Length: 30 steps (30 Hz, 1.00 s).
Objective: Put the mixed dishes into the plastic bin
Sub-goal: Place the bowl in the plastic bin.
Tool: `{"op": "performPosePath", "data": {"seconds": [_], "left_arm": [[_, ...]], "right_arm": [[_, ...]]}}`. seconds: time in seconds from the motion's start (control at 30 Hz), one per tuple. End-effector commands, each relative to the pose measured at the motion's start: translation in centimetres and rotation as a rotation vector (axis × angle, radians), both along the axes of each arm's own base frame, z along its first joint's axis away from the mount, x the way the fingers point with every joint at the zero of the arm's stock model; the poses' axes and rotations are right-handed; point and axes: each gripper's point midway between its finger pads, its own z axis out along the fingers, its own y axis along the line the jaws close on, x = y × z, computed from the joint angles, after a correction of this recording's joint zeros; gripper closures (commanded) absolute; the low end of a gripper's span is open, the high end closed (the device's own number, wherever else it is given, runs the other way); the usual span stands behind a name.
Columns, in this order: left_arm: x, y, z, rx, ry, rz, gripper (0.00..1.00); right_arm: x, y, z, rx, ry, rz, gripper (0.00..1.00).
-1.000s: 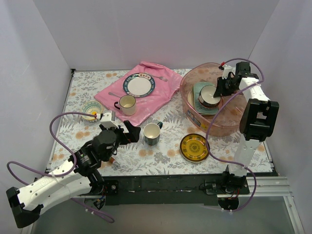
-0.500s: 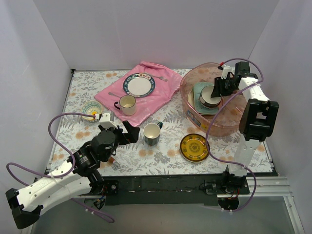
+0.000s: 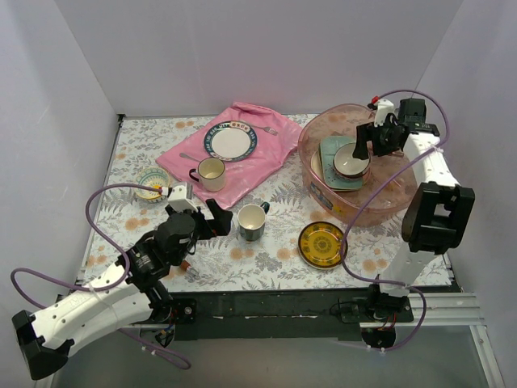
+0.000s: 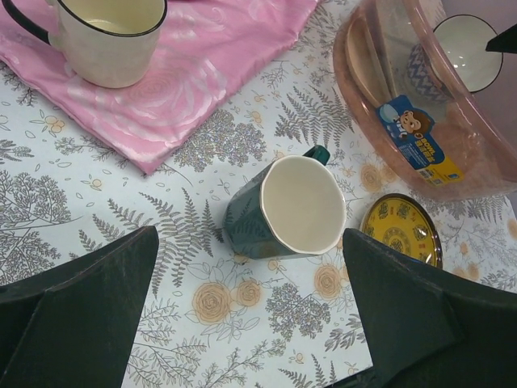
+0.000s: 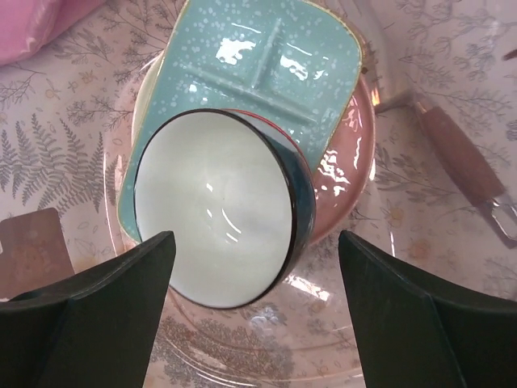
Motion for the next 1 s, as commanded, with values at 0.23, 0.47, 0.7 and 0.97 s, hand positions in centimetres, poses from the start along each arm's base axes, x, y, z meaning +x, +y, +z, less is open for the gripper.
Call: {"op": "performPosePath", "data": {"seconds": [0.23,0.47,0.7,0.97], "left_arm": [[1.0,-0.2,0.4,-0.023,0.013,-0.01,0.02],[1.9,0.4,0.2,-0.011,0.032,0.011,0.02],[3.4,1.6,0.5,-0.025,0.044,0.028,0.02],[5.8,3.2,0.5,-0.095,0.081,0.038,0.02]], "right_arm": [[-2.0,0.3,5.6,-0.032,-0.196,0.035,0.09],[-6.4,3.7,9.8,0.08,-0.32,0.171,0.09],[-11.7,7.3,10.9,0.206,-0.432,0.349,0.09],[-16.2,9.3,8.9,0.309,-0.494,0.468,0.07]]}}
